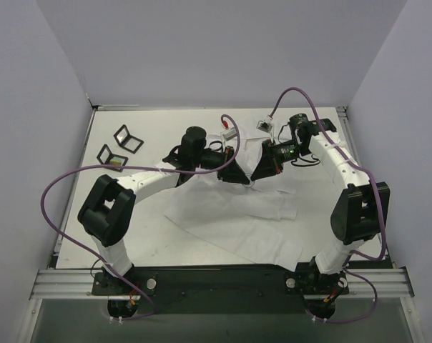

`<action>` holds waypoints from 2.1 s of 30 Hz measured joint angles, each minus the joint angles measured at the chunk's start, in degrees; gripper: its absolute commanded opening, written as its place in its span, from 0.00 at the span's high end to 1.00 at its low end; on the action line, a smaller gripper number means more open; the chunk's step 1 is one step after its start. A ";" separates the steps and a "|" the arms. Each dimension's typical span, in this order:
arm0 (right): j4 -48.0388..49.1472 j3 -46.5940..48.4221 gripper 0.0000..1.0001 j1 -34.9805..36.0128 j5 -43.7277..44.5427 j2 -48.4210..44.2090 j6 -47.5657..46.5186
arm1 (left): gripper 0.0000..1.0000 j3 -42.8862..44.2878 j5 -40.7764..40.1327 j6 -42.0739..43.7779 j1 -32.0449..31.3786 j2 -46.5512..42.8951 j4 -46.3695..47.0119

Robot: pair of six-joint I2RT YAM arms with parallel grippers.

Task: Remove the brooch from the garment
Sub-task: Close the brooch.

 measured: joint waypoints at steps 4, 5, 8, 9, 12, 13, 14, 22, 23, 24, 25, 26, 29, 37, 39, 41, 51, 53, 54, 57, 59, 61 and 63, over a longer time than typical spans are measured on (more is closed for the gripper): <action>0.15 0.00 1.00 0.04 0.33 0.00 -0.13 | 0.77 0.35 -0.39 1.16 -0.11 0.00 -1.31; 0.15 0.00 1.00 0.07 0.46 0.00 -0.13 | 0.77 0.44 -0.52 1.40 -0.22 0.00 -1.68; 0.15 0.00 1.00 0.17 0.90 0.00 -0.15 | 0.78 0.96 -0.79 2.36 -0.37 0.00 -3.19; 0.15 0.04 1.00 0.22 1.07 0.00 -0.15 | 0.78 1.09 -0.83 2.64 -0.39 0.00 -3.67; 0.15 0.07 1.00 0.35 1.70 0.00 -0.15 | 0.78 1.46 -1.07 3.67 -0.55 0.00 -5.01; 0.11 0.09 1.00 0.35 1.86 0.00 -0.15 | 0.80 1.68 -1.16 4.02 -0.63 0.00 -5.60; 0.11 0.11 1.00 0.35 1.97 0.00 -0.15 | 0.82 1.92 -1.27 4.33 -0.70 0.00 -6.12; 0.09 0.26 1.00 0.35 2.16 0.00 -0.20 | 0.89 2.23 -1.33 5.27 -0.74 0.00 -6.97; 0.09 0.26 1.00 0.33 2.16 0.00 -0.20 | 0.90 2.23 -1.31 5.27 -0.74 0.00 -6.95; 0.09 0.26 1.00 0.33 2.16 0.00 -0.20 | 0.91 2.23 -1.29 5.25 -0.74 0.00 -6.93; 0.09 0.26 1.00 0.33 2.14 0.00 -0.20 | 0.91 2.23 -1.25 5.25 -0.74 0.00 -6.91; 0.09 0.26 1.00 0.33 2.14 0.00 -0.20 | 0.91 2.23 -1.18 5.20 -0.74 0.00 -6.78; 0.04 0.26 1.00 0.28 1.99 0.00 -0.17 | 0.90 2.21 -0.90 4.92 -0.74 0.00 -6.34; -1.05 0.59 1.00 -0.20 0.24 0.00 -0.07 | 0.93 0.87 1.20 0.90 -0.50 0.00 -1.03; -1.33 0.59 1.00 -0.26 -0.09 0.00 -0.02 | 0.92 0.74 1.64 0.46 -0.50 0.00 -0.44; -1.55 0.59 1.00 -0.46 -0.48 0.00 0.07 | 0.91 0.72 1.97 0.22 -0.46 0.00 -0.04; -1.60 0.59 1.00 -0.52 -0.96 0.00 0.22 | 0.60 0.44 3.34 -1.20 -0.31 0.00 2.36; -1.49 0.59 1.00 -0.52 -0.96 0.00 0.28 | 0.60 0.42 3.78 -1.77 -0.26 0.00 3.10; -1.42 0.59 1.00 -0.52 -1.01 0.00 0.31 | 0.62 0.42 4.00 -2.12 -0.24 0.00 3.50; -1.36 0.59 1.00 -0.52 -1.33 0.00 0.31 | 0.63 0.09 4.13 -2.49 -0.13 0.00 4.37; -1.33 0.59 1.00 -0.52 -1.38 0.00 0.31 | 0.63 -0.13 4.17 -2.58 -0.09 0.00 4.70; -1.33 0.59 1.00 -0.52 -1.36 0.00 0.31 | 0.63 -0.22 4.20 -2.58 -0.04 0.00 4.79; -1.27 0.59 1.00 -0.52 -1.40 0.00 0.31 | 0.63 -0.22 4.28 -2.56 0.00 0.00 4.98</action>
